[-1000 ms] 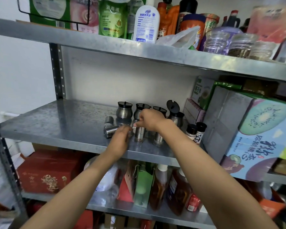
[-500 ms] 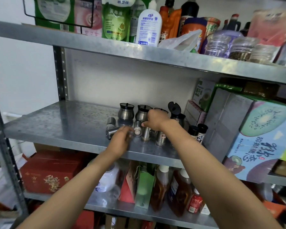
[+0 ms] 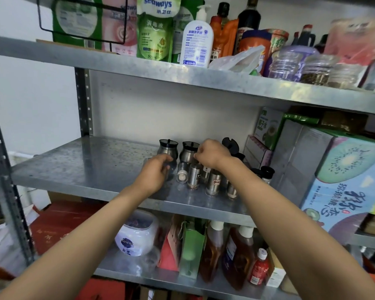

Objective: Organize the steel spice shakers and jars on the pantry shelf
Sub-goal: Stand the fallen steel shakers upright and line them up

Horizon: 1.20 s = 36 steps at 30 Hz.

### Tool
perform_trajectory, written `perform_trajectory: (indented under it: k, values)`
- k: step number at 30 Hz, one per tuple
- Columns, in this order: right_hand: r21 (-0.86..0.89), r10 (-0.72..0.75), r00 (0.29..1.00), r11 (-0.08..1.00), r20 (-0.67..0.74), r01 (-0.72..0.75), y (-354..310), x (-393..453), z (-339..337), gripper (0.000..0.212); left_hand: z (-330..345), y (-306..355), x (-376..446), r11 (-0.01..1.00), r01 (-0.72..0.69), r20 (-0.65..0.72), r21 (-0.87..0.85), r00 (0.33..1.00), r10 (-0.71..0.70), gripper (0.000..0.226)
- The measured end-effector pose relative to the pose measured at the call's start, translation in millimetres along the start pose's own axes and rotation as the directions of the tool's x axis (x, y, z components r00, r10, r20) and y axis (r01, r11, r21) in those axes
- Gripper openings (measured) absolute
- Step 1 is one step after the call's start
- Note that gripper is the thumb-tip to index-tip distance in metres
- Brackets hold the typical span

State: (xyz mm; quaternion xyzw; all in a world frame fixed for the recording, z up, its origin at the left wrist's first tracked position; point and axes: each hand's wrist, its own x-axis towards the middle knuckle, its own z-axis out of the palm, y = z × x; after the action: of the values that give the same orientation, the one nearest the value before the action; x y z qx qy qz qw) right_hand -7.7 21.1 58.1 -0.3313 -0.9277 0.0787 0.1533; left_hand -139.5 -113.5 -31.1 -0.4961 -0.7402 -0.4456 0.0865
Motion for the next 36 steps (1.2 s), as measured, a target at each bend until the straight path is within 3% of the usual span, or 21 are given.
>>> perform_trajectory:
  k: [2,5,16,21,28,36]
  values:
    - [0.074,-0.042,0.995,0.997,0.088,0.036,2,1,1,0.013,0,5,5,1.000,0.006,0.002,0.018,1.000,-0.006,0.026]
    - [0.062,-0.075,0.970,0.996,0.230,0.062,6,1,5,0.028,2,9,9,0.999,0.031,0.038,0.013,0.999,-0.032,0.027]
    - [0.061,-0.077,0.971,0.996,0.227,0.065,16,18,8,0.026,27,14,34,0.980,0.196,0.067,0.033,0.978,-0.198,0.020]
    - [0.175,-0.045,0.998,0.984,0.052,0.035,21,27,14,0.025,45,23,53,0.957,0.275,0.109,0.093,0.952,-0.285,0.015]
    - [0.149,-0.018,0.981,0.988,-0.194,0.048,32,30,15,0.037,61,21,77,0.927,0.312,0.196,0.208,0.916,-0.352,0.022]
    - [0.210,-0.013,0.962,0.975,-0.271,0.072,47,32,12,0.034,65,17,90,0.908,0.328,0.221,0.262,0.895,-0.387,0.022]
